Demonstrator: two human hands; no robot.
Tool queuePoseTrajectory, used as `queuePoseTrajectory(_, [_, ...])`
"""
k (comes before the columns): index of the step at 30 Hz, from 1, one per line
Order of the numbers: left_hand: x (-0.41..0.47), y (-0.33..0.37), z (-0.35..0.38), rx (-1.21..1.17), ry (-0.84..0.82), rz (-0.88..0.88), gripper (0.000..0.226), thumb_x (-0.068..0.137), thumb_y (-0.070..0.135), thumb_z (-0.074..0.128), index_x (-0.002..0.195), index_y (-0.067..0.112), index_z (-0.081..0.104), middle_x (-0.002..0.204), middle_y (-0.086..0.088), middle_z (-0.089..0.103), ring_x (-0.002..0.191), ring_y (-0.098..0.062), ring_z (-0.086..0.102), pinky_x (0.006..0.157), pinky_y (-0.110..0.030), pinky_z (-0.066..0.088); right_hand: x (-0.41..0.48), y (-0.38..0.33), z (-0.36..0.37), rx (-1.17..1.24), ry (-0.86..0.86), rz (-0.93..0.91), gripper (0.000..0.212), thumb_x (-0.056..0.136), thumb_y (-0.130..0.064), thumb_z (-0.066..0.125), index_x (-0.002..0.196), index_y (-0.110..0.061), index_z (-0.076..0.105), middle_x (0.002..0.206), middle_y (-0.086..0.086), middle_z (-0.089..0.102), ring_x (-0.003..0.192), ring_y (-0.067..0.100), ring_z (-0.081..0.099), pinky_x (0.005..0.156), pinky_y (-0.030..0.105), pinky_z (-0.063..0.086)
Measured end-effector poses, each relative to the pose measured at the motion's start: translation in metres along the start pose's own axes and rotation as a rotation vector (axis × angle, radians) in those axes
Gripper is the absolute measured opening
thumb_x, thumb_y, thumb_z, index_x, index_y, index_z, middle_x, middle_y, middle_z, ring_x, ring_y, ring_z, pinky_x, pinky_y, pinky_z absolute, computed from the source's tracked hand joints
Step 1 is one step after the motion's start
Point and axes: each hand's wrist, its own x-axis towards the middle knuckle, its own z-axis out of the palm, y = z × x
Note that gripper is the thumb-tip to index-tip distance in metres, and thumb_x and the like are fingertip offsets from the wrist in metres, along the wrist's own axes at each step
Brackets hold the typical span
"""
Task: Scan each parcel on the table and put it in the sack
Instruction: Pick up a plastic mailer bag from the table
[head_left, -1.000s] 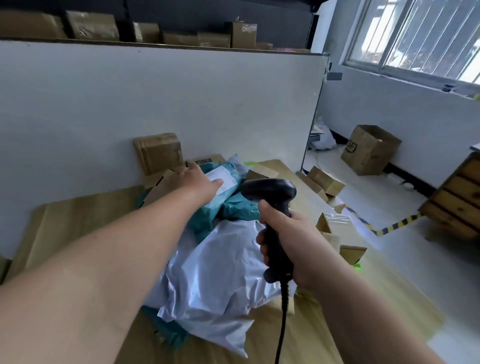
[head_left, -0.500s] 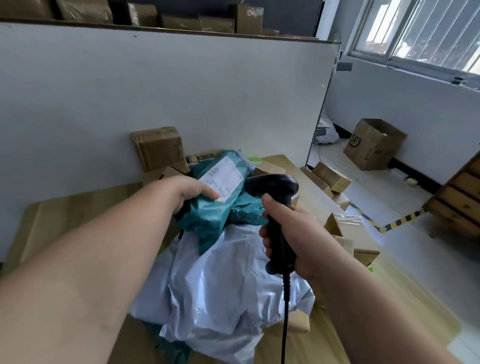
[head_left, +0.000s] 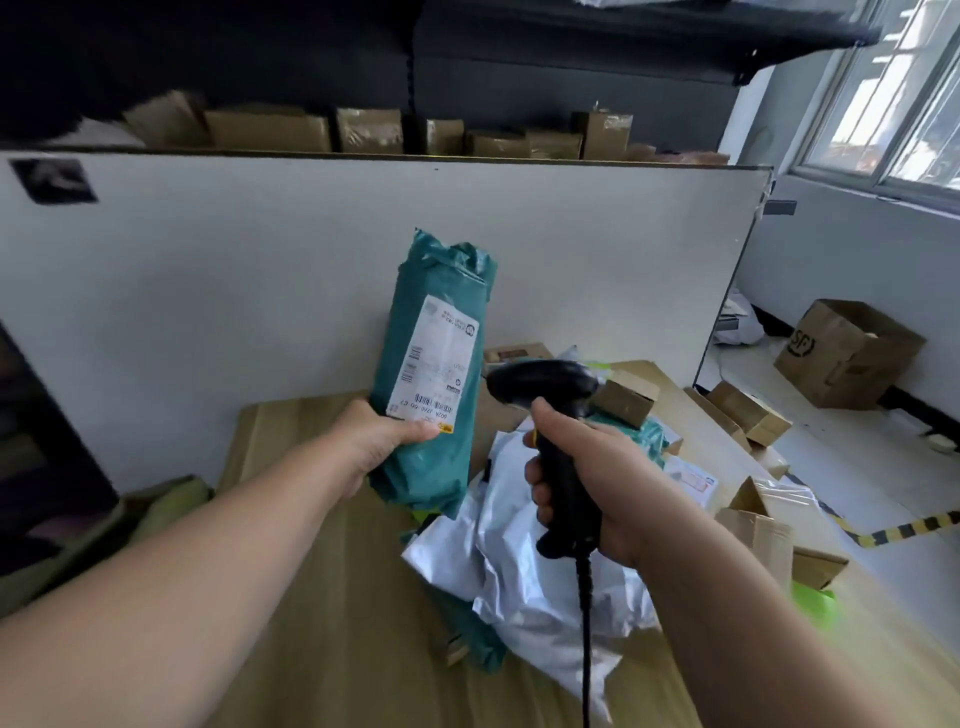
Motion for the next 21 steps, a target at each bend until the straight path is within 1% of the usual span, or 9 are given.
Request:
queuePoseTrajectory(3, [-0.017, -0.004, -0.035, -0.017, 0.088, 0.029, 0.03, 0.07, 0.015, 0.083, 0.09, 0.021, 0.062, 0.089, 0.002, 0.07, 0.076, -0.013, 0.066, 0.057, -0.025, 0.049, -0.009, 0.0, 0.032, -0.01, -0.08, -0.003, 0.036, 0.091, -0.042, 0.067, 0.091, -0.009, 0.053, 0.058, 0.008, 0.056, 0.044, 0.019, 0.05, 0.043, 0.027, 0.044])
queuePoseTrajectory(5, [-0.024, -0.005, -0.056, -0.025, 0.15, 0.055, 0.035, 0.07, 0.016, 0.084, 0.098, 0.02, 0.063, 0.094, -0.001, 0.07, 0.079, -0.015, 0.067, 0.057, -0.027, 0.052, -0.014, -0.001, 0.051, -0.034, -0.121, 0.003, 0.036, 0.091, -0.042, 0.067, 0.086, -0.008, 0.056, 0.058, 0.007, 0.057, 0.044, 0.019, 0.05, 0.043, 0.027, 0.045])
queuePoseTrajectory(7, [-0.03, -0.003, -0.075, -0.016, 0.183, 0.072, 0.051, 0.068, 0.019, 0.085, 0.113, 0.016, 0.06, 0.105, -0.004, 0.069, 0.091, -0.021, 0.067, 0.069, -0.035, 0.057, -0.018, -0.004, 0.069, -0.064, -0.154, 0.007, 0.037, 0.091, -0.043, 0.067, 0.082, -0.009, 0.059, 0.059, 0.007, 0.059, 0.045, 0.018, 0.052, 0.045, 0.026, 0.047])
queuePoseTrajectory(9, [-0.035, -0.001, -0.091, -0.007, 0.211, 0.095, 0.061, 0.067, 0.022, 0.086, 0.12, 0.015, 0.057, 0.111, -0.003, 0.067, 0.098, -0.023, 0.066, 0.082, -0.042, 0.057, -0.021, -0.008, 0.085, -0.093, -0.184, -0.007, 0.037, 0.091, -0.044, 0.067, 0.083, -0.009, 0.059, 0.059, 0.007, 0.06, 0.045, 0.018, 0.053, 0.045, 0.026, 0.047])
queuePoseTrajectory(10, [-0.037, -0.001, -0.099, -0.016, 0.219, 0.111, 0.062, 0.067, 0.021, 0.086, 0.121, 0.014, 0.056, 0.112, -0.003, 0.067, 0.099, -0.023, 0.066, 0.084, -0.043, 0.056, -0.022, -0.009, 0.091, -0.11, -0.197, -0.019, 0.038, 0.09, -0.045, 0.067, 0.083, -0.009, 0.058, 0.059, 0.006, 0.06, 0.045, 0.018, 0.053, 0.045, 0.026, 0.047])
queuePoseTrajectory(14, [-0.041, 0.0, -0.122, -0.038, 0.237, 0.159, 0.063, 0.066, 0.02, 0.087, 0.12, 0.013, 0.056, 0.112, -0.004, 0.067, 0.099, -0.022, 0.066, 0.084, -0.043, 0.057, -0.024, -0.015, 0.112, -0.166, -0.237, -0.043, 0.039, 0.089, -0.048, 0.068, 0.085, -0.011, 0.056, 0.059, 0.005, 0.059, 0.046, 0.017, 0.053, 0.045, 0.026, 0.047])
queuePoseTrajectory(19, [-0.041, -0.003, -0.144, -0.035, 0.292, 0.156, 0.068, 0.06, 0.021, 0.089, 0.118, 0.013, 0.055, 0.111, -0.003, 0.066, 0.099, -0.023, 0.065, 0.084, -0.044, 0.056, -0.025, -0.02, 0.128, -0.199, -0.275, -0.042, 0.039, 0.089, -0.049, 0.067, 0.085, -0.012, 0.055, 0.059, 0.005, 0.058, 0.046, 0.017, 0.052, 0.045, 0.026, 0.046])
queuePoseTrajectory(21, [-0.041, -0.005, -0.149, -0.032, 0.323, 0.148, 0.069, 0.059, 0.021, 0.09, 0.117, 0.013, 0.053, 0.11, -0.003, 0.066, 0.099, -0.023, 0.065, 0.083, -0.043, 0.057, -0.026, -0.021, 0.133, -0.209, -0.282, -0.048, 0.039, 0.089, -0.049, 0.067, 0.084, -0.012, 0.056, 0.059, 0.005, 0.059, 0.046, 0.017, 0.052, 0.045, 0.026, 0.046])
